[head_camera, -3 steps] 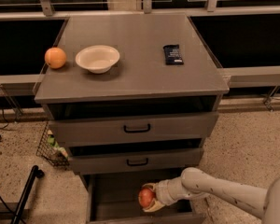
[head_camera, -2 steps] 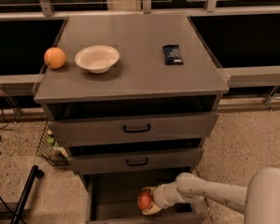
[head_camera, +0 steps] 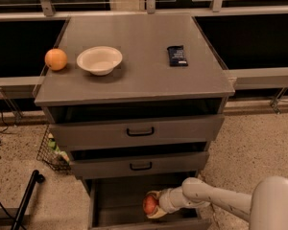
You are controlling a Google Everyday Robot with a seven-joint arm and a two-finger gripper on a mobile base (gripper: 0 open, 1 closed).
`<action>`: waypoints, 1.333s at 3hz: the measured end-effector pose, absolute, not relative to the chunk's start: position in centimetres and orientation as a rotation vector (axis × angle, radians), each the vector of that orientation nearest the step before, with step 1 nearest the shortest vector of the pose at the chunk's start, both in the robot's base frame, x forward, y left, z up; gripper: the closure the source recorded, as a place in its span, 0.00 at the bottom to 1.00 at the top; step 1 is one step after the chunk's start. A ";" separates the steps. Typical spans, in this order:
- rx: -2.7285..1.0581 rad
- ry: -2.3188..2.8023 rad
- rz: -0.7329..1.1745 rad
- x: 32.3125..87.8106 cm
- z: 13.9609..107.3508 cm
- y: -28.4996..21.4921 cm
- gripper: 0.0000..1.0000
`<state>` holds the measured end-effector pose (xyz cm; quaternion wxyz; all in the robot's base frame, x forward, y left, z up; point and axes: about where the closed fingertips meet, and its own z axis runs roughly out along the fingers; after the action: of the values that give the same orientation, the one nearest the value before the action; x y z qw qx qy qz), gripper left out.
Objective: Place apple into bottom drawer
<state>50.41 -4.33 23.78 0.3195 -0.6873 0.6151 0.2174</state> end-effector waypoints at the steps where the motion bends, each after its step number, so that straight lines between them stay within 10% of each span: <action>1: -1.783 1.621 0.576 52.6 21.4 -5.0 1.00; 4: -1.690 1.734 0.667 56.0 15.3 -6.2 1.00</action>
Offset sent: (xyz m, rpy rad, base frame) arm 0.0614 -0.0232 -0.0602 0.0156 0.0094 -0.0569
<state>56.03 -6.17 15.31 0.3098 -0.6398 0.6564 0.2526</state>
